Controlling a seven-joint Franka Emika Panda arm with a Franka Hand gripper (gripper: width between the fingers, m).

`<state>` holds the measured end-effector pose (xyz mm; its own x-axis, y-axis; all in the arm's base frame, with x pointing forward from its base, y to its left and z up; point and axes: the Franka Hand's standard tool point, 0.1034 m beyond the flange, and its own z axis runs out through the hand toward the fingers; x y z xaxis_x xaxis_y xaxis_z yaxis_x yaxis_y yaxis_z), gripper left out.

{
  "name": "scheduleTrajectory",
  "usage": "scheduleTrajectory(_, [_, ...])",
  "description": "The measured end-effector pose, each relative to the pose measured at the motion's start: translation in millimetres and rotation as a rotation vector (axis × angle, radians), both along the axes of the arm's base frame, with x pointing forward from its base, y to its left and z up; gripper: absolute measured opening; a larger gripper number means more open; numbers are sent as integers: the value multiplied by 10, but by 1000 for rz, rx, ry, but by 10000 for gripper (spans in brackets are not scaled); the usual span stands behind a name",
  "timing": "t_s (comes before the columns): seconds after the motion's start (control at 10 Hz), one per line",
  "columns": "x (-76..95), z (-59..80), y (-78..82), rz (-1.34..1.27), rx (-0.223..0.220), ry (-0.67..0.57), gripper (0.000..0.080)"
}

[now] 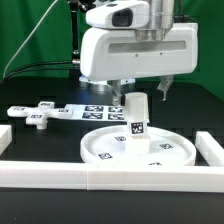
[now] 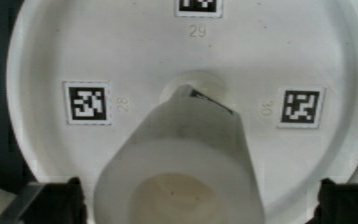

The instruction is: Assemble round table

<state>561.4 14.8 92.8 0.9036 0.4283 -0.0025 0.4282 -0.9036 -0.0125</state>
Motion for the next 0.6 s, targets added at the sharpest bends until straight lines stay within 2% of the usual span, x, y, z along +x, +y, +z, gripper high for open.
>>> scheduleTrajectory(0.1, [18, 9, -64, -1, -2, -3, 648])
scheduleTrajectory(0.3, [8, -5, -76, -3, -2, -1, 648])
scheduleTrajectory(0.4, [5, -10, -86, -4, -2, 1, 527])
scheduleTrajectory(0.5, [10, -7, -83, -4, -2, 1, 527])
scheduleTrajectory(0.6, [14, -3, -77, -3, -1, -1, 407])
